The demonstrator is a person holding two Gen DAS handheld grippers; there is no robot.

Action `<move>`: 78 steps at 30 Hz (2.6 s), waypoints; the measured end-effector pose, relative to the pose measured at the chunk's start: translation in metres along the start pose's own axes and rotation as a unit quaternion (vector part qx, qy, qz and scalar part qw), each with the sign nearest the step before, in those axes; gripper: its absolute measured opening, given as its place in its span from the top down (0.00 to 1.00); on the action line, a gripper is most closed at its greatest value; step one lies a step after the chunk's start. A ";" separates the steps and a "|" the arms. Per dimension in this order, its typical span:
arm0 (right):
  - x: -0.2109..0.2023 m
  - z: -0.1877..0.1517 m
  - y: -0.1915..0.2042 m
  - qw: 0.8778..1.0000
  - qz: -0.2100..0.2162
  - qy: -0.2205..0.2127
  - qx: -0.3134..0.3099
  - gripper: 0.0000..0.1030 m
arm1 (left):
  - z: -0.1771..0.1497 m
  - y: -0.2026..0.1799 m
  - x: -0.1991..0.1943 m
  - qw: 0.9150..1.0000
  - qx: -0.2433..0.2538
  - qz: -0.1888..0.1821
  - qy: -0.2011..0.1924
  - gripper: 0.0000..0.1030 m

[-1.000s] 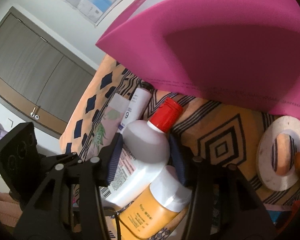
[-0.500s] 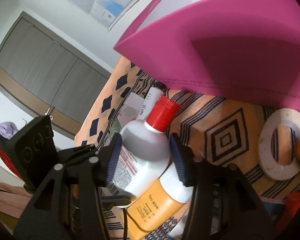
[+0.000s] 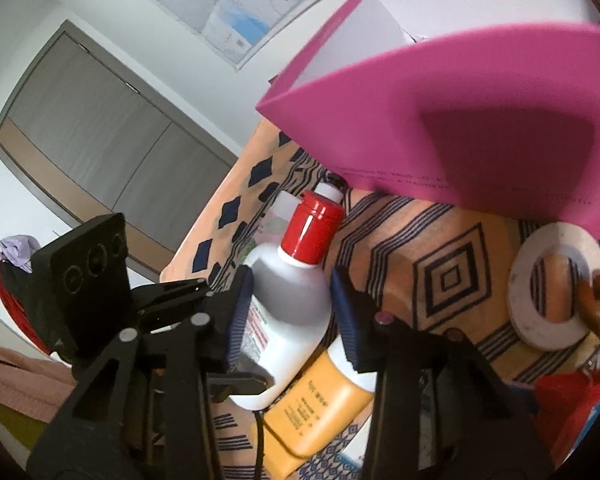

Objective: Organize rigid objects
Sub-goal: 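Close the right gripper on the white lotion bottle's neck and lift it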

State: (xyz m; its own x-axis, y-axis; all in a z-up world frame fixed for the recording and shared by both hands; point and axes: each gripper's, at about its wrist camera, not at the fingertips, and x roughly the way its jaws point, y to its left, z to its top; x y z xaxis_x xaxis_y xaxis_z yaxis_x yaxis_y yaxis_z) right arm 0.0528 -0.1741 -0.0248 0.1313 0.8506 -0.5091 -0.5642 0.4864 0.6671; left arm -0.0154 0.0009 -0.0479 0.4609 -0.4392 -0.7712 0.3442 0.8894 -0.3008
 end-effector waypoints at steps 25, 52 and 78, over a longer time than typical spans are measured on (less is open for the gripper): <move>-0.013 -0.006 0.001 0.999 0.026 -0.019 -0.001 0.79 | 0.004 -0.001 0.005 1.000 0.009 -0.019 0.001 0.28; 0.036 0.018 -0.019 0.992 -0.099 0.028 0.075 0.52 | -0.036 0.011 -0.037 0.998 -0.015 0.050 0.017 0.31; -0.022 -0.010 -0.012 0.991 -0.074 -0.059 0.095 0.68 | -0.014 0.020 -0.017 0.993 -0.119 0.012 0.017 0.38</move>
State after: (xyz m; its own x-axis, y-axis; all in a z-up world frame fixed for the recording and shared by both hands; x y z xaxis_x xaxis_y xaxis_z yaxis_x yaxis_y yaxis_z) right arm 0.0482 -0.2012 -0.0274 0.3022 0.7790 -0.5495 -0.3685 0.6270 0.6863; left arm -0.0278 0.0282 -0.0494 0.4375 -0.4170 -0.7967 0.1297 0.9060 -0.4030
